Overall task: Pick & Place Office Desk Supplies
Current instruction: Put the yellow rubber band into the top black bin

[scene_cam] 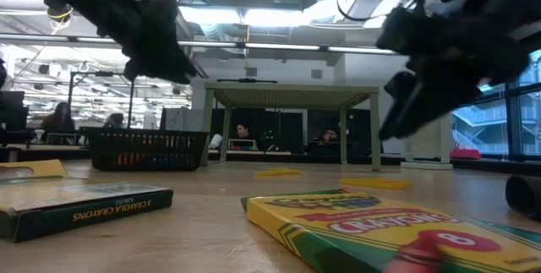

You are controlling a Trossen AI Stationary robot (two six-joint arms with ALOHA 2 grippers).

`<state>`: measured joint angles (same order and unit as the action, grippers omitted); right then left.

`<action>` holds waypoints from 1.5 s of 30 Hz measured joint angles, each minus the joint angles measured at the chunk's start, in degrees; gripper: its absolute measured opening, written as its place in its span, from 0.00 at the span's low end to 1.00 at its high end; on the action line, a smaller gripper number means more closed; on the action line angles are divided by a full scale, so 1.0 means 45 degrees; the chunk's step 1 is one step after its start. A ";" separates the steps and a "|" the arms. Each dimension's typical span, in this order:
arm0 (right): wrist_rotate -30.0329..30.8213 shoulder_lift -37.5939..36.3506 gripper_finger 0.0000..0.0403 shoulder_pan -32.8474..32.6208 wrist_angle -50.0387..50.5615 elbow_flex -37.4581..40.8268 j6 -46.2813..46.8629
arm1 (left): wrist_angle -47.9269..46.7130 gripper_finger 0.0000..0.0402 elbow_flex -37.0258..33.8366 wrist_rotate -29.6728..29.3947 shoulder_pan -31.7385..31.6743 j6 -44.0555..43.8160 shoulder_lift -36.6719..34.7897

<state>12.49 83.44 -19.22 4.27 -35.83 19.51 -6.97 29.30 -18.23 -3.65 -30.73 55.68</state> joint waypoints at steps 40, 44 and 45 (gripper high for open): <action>-0.0377 0.3264 0.34 0.0040 -0.3375 0.0306 -0.1638 | 0.0881 0.36 0.0000 -0.0852 0.1319 0.0338 0.0005; -0.0347 0.3264 0.20 0.0057 -0.3370 0.0306 -0.1706 | 0.0891 0.36 0.0000 -0.0852 0.1319 0.0333 0.0005; -0.0340 0.3264 0.17 0.0058 -0.3367 0.0306 -0.1728 | 0.0896 0.36 0.0000 -0.0852 0.1319 0.0323 0.0005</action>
<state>10.95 98.13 -18.96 -10.88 -34.46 11.73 -2.94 29.30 -22.06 2.28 -29.28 55.70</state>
